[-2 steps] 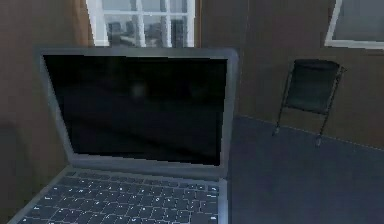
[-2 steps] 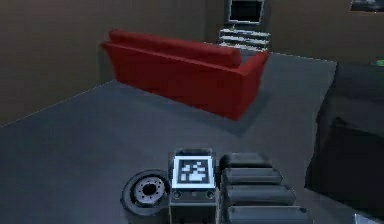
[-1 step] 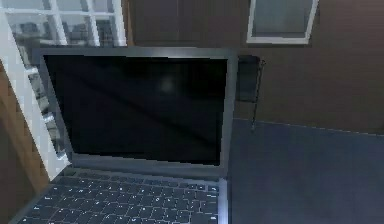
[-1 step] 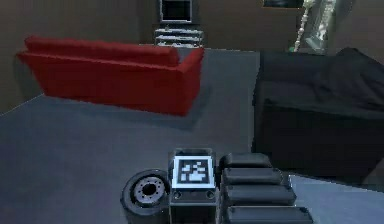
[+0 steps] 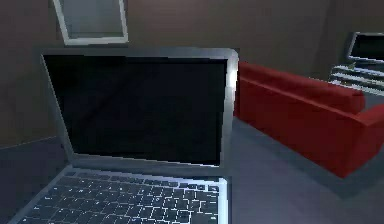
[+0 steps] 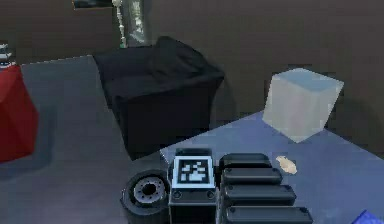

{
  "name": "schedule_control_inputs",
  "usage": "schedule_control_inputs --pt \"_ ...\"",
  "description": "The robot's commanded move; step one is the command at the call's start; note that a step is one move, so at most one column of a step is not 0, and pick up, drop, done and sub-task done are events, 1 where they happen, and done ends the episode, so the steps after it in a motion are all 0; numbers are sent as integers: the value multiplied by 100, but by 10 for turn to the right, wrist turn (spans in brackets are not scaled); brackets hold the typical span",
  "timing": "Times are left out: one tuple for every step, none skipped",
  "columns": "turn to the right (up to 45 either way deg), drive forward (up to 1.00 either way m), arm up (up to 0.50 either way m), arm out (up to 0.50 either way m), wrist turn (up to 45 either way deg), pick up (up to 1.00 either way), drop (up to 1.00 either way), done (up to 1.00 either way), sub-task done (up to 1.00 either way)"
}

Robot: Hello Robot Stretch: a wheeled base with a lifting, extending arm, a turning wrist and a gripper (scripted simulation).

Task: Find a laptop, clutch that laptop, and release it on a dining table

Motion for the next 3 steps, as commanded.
schedule_control_inputs --pt "450 0 0 0 0 0 0 0 0" --pt "120 0 0 0 0 0 0 0 0" --pt "0 25 0 0 0 0 0 0 0"
